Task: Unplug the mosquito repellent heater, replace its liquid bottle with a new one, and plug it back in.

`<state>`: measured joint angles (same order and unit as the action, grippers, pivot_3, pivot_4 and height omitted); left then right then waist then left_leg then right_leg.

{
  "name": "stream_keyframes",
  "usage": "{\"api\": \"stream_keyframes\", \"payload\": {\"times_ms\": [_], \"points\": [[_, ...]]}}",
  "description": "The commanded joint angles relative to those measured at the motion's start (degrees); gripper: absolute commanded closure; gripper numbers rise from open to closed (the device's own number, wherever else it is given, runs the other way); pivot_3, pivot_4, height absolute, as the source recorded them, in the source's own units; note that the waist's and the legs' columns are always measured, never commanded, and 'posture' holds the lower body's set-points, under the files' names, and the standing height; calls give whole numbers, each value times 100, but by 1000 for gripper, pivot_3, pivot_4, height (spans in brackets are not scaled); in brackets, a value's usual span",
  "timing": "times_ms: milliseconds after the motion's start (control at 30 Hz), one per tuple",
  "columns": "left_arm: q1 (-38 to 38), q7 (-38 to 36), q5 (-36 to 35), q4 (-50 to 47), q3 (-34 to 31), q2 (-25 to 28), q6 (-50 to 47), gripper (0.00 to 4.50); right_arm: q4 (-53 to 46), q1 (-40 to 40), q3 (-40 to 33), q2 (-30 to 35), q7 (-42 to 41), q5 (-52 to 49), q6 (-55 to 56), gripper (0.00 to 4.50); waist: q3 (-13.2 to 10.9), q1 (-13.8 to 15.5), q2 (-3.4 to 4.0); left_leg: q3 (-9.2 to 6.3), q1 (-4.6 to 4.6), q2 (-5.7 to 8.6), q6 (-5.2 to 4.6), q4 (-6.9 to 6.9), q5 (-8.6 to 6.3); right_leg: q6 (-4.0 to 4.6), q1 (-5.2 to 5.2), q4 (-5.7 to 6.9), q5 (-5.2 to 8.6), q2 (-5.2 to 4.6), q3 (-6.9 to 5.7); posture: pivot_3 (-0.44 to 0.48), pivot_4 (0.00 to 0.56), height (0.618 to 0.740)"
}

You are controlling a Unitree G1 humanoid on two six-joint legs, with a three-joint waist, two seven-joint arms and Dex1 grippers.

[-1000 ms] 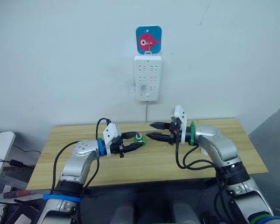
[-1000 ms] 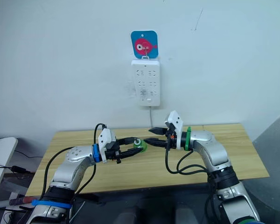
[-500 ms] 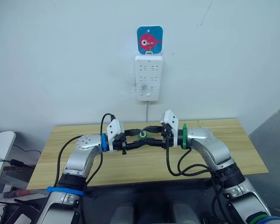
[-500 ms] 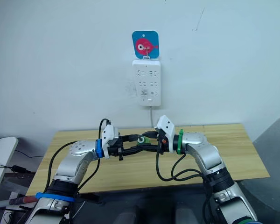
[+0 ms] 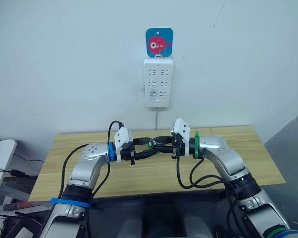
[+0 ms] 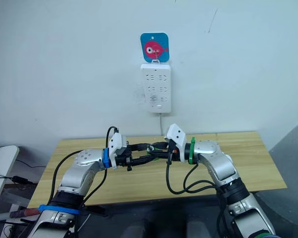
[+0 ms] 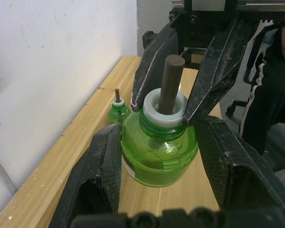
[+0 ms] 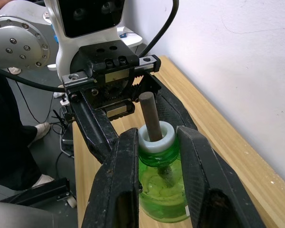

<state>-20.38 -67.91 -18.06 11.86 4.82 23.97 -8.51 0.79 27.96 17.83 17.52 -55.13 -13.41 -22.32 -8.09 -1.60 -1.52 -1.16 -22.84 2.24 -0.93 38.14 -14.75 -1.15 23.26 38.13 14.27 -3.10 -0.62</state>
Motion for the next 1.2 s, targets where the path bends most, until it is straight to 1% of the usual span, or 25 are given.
{"api": "stream_keyframes", "payload": {"times_ms": [33,300,367,533,567,633,767,933,1033,1133,1200], "points": [[-11,28,-154,-274,-16,-36,-12,2333,-57,36,2,11,-68,-16,104,3686,0,0,0,0,0,0,0,0,0,0,0,0,0,0,0,-32,89,740],[58,98,-106,-287,-19,-53,98,2333,-106,-35,-322,-28,98,-331,-163,3686,0,2,0,0,0,0,0,1,0,0,0,0,0,0,1,-34,97,740],[59,144,-76,-261,-40,-70,198,1657,-133,-42,-363,-34,135,-378,-222,3686,0,2,0,0,0,0,0,0,0,0,0,1,0,0,0,-35,97,740],[98,114,-140,-294,-57,-41,121,169,-135,-29,-511,-98,259,-515,-400,3709,0,1,0,0,0,0,0,1,0,0,0,1,0,0,1,-36,103,740],[110,113,-150,-307,-62,-35,107,15,-134,-26,-539,-111,281,-549,-438,3709,0,1,0,0,0,0,0,0,0,0,0,0,0,0,1,-36,103,740],[156,143,-154,-343,-85,-25,106,0,-155,-42,-584,-125,317,-594,-502,3709,0,0,0,0,1,-1,0,0,0,0,0,1,0,0,1,-36,104,740],[276,379,-143,-422,-210,-68,203,0,-140,-38,-895,-222,507,-889,-857,3709,0,1,0,-1,0,-1,0,0,0,0,0,1,0,-1,1,-34,107,740],[480,1009,-94,-705,-440,-318,589,0,-217,2,-1856,-454,1069,-1914,-2072,3709,0,11,0,-1,0,-1,-1,0,0,1,-1,-1,0,-3,3,-29,110,740],[689,1203,11,-1053,-318,-506,981,0,-28,104,-2741,-608,1562,-2890,-3154,3709,-1,15,1,-1,-1,-1,-1,-1,-1,1,-1,-1,-1,-5,4,-25,115,740],[659,1442,77,-1202,-203,-730,1192,0,77,116,-3174,-746,1976,-3298,-3596,3709,-1,24,1,-1,-1,-1,-1,-2,-1,2,-2,-2,-1,-6,5,-19,115,740],[596,1611,65,-1266,-152,-867,1154,0,127,196,-3482,-936,2335,-3586,-3774,3709,0,24,1,0,0,-2,-1,-2,-1,2,-3,0,-1,-5,4,-19,115,740]]}}
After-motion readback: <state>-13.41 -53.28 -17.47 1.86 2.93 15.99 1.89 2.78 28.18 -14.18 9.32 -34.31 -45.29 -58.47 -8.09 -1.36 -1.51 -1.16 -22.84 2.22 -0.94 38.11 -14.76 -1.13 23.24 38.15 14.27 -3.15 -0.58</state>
